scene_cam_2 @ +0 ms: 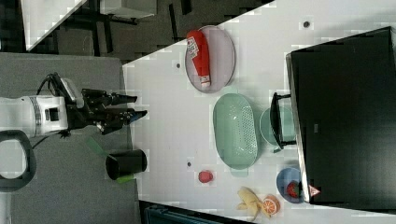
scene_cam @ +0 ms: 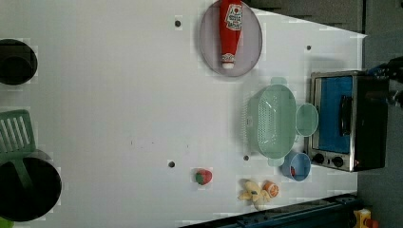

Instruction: Drag strainer right to left.

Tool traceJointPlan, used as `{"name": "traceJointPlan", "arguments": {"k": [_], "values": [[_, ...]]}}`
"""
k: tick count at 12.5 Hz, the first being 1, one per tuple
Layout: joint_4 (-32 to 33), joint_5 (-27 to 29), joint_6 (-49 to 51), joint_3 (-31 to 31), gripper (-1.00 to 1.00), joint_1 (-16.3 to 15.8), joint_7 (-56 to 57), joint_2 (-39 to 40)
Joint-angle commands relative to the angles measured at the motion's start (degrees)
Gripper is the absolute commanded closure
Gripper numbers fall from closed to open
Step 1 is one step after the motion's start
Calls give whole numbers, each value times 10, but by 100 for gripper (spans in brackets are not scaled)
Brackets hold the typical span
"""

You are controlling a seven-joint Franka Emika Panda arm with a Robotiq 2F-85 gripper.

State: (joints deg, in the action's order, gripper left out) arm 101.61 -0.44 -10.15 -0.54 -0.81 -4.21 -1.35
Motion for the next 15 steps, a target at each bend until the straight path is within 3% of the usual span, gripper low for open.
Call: {"name": "traceJointPlan", "arguments": {"k": [1, 3, 8, 15], "values": [[41, -2, 113, -13, -60, 19, -91, -168], [50, -2, 113, -13, -99, 19, -91, -168], [153, -2, 51, -13, -100, 19, -131, -148], [336, -2, -260, -5, -100, 18, -280, -34]]}}
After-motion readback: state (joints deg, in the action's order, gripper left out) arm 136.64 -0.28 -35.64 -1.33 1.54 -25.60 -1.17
